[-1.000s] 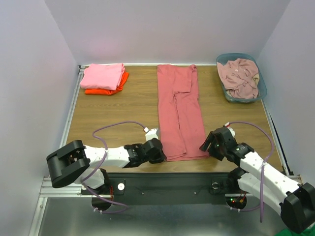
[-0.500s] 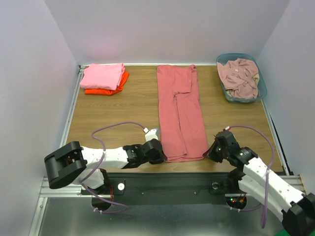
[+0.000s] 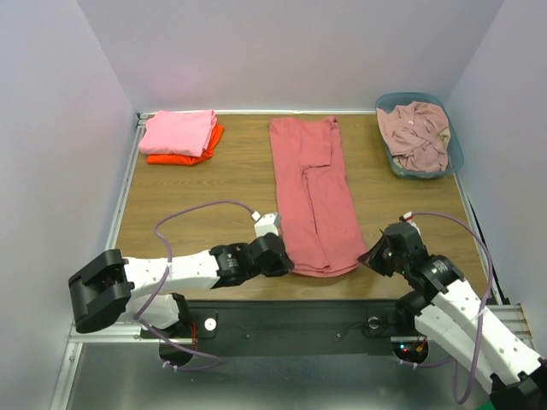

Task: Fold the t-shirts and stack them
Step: Fold the tshirt

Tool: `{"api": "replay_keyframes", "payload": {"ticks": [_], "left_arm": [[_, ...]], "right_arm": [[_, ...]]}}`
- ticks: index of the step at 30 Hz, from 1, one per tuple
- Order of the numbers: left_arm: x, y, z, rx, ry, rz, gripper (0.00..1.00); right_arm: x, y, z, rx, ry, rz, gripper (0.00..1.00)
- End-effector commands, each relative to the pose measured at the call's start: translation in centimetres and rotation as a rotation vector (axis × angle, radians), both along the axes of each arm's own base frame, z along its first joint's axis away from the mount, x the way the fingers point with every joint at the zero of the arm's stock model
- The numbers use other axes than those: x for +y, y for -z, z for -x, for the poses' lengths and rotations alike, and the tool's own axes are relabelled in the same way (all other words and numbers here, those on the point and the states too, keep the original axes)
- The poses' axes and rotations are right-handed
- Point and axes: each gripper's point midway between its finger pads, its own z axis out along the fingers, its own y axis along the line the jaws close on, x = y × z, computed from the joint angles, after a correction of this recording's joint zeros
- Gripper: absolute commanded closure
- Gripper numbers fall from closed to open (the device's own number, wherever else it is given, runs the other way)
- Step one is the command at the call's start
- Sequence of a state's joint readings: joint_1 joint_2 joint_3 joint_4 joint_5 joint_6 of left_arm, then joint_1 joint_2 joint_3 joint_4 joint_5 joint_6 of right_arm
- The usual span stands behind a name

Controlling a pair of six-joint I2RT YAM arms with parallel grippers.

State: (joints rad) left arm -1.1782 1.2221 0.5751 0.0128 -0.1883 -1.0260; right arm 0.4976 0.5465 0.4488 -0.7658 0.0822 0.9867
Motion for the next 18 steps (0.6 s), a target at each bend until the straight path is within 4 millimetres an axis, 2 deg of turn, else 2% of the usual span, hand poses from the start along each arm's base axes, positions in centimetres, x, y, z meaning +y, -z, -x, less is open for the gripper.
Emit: {"api": "replay_keyframes", "payload": {"ticks": [1,3,6,7,8,10,11,13,14,15,18], "left_arm": [[-0.2,-3.0,-5.2,-0.143,-0.061,-0.053,1.00],[-0.5,-3.3,-7.1,-0.157,-0.058,-0.096,1.00],[0.6,-3.7,-10.9,-0.162,-0.128,-0.121,1.00],[0.3,-3.9,-11.1,-0.171,-0.116,-0.123,1.00],[0.3,-4.6,-12.5,-0.185,-0.132,-0.118,1.00],[0.4,-5.2,-13.8,-0.210,-0.130,-0.131,1.00],[0.5,-5.8,-15.2,-0.224,-0.153,-0.132,1.00],[0.8,-6.1,-16.6,-0.249,-0.173,-0.160,1.00],[0.9,-6.9,-17.7,-0.259,-0.189,-0.173,1.00],[1.0,-6.1,-18.4,-0.252,-0.192,-0.206,1.00],[1.0,-5.9,-20.6,-0.251,-0.205,-0.243,1.00]], "right_arm": [[0.2,-5.2,-5.2,-0.213,0.060,0.010,0.99],[0.0,-6.5,-6.9,-0.242,0.096,0.044,1.00],[-0.1,-8.0,-9.6,-0.292,0.121,0.109,1.00],[0.0,-8.3,-10.5,-0.301,0.134,0.118,1.00],[-0.1,-9.1,-11.6,-0.334,0.148,0.138,1.00],[0.2,-9.7,-13.4,-0.343,0.158,0.176,1.00],[-0.2,-10.4,-14.5,-0.374,0.185,0.207,1.00],[0.1,-11.0,-16.4,-0.383,0.200,0.246,1.00],[0.1,-11.6,-17.3,-0.397,0.200,0.268,1.00],[0.1,-11.9,-18.0,-0.406,0.209,0.286,1.00],[0.6,-12.8,-20.4,-0.428,0.213,0.334,1.00]]}}
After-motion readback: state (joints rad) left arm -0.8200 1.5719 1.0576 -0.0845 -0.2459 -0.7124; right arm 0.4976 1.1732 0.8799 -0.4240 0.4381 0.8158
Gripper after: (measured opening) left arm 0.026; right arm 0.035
